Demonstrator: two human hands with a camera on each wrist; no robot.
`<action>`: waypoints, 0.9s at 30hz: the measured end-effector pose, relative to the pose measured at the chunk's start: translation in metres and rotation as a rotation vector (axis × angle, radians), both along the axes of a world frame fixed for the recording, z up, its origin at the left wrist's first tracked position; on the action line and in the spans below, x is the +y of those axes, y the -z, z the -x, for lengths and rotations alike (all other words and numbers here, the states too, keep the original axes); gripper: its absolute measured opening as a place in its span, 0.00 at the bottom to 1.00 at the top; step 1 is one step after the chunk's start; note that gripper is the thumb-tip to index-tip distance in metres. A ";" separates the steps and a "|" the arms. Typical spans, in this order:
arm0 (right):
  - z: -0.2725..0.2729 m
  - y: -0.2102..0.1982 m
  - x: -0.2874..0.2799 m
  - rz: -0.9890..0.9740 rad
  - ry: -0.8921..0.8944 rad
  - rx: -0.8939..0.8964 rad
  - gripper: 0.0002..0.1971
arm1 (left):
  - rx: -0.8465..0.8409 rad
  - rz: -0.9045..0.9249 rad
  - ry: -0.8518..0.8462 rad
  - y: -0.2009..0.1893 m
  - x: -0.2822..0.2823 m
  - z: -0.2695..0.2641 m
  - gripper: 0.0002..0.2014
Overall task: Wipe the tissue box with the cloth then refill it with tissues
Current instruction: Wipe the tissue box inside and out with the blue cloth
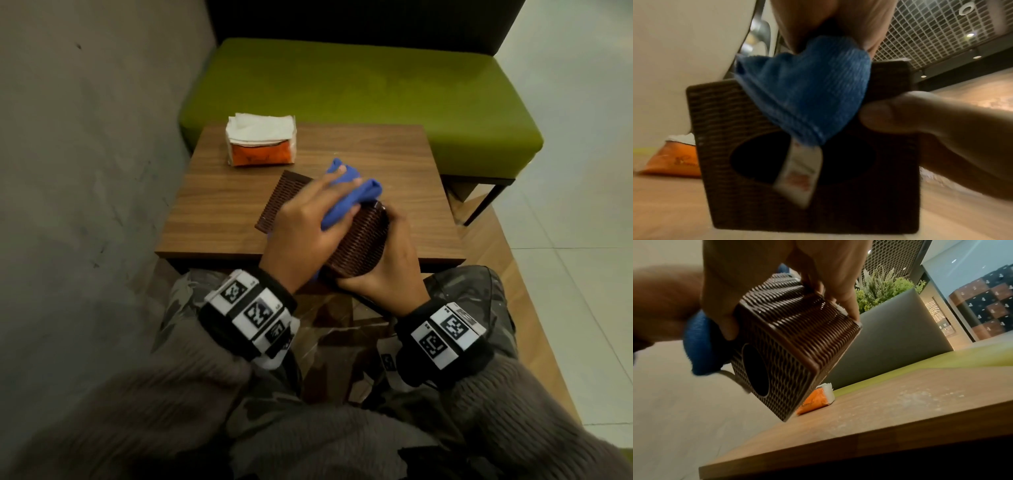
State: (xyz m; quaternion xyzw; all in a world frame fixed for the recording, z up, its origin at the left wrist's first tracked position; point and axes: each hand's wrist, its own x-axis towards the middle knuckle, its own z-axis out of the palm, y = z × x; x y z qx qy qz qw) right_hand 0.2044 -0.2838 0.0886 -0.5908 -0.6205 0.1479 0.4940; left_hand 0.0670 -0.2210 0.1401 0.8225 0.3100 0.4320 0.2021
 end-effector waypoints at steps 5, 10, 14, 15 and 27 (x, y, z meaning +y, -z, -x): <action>-0.005 0.009 0.002 0.067 0.024 0.155 0.53 | 0.162 -0.185 0.323 -0.001 -0.011 0.014 0.19; -0.007 0.005 0.000 0.011 -0.010 0.033 0.50 | 0.068 -0.003 0.123 0.008 0.013 0.021 0.18; -0.012 0.007 0.000 0.002 0.027 0.036 0.52 | 0.134 -0.095 0.212 0.016 -0.010 0.022 0.23; -0.017 0.007 -0.001 0.004 0.044 0.039 0.51 | 0.232 -0.172 0.352 0.019 -0.016 0.029 0.25; -0.026 -0.005 -0.007 0.021 0.009 0.019 0.52 | 0.292 -0.178 0.385 0.014 -0.003 0.036 0.23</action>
